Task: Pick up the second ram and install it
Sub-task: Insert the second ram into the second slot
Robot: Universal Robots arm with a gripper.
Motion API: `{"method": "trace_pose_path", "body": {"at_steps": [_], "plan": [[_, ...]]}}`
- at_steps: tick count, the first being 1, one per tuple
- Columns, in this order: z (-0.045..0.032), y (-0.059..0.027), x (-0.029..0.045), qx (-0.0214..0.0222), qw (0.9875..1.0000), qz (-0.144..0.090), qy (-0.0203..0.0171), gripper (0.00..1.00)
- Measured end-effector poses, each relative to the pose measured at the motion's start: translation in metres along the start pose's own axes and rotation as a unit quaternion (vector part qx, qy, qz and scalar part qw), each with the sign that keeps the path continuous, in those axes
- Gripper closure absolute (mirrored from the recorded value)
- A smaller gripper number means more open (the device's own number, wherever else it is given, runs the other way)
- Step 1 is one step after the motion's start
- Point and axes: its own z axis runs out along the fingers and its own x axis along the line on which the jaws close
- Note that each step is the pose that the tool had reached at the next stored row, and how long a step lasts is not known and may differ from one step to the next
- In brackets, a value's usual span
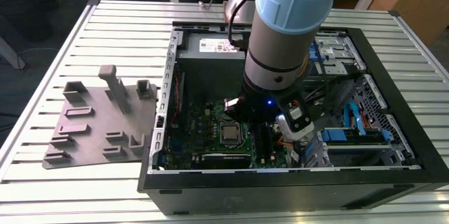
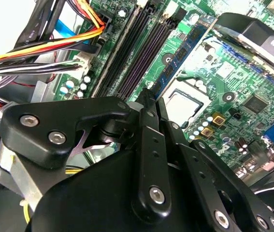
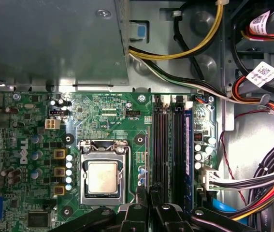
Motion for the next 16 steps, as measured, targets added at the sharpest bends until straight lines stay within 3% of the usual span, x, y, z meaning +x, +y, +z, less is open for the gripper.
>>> {"method": "trace_pose_path", "body": {"at_steps": [6,11,16], "plan": [[0.0019,0.0041,-0.0020,-0.0001,1.0000,0.000,0.0000,0.89],[0.0022,0.0073,-0.0143,-0.0001,1.0000,0.000,0.0000,0.89],[0.0026,0.0161,-0.0146,-0.0001,1.0000,0.000,0.0000,0.89]]}}
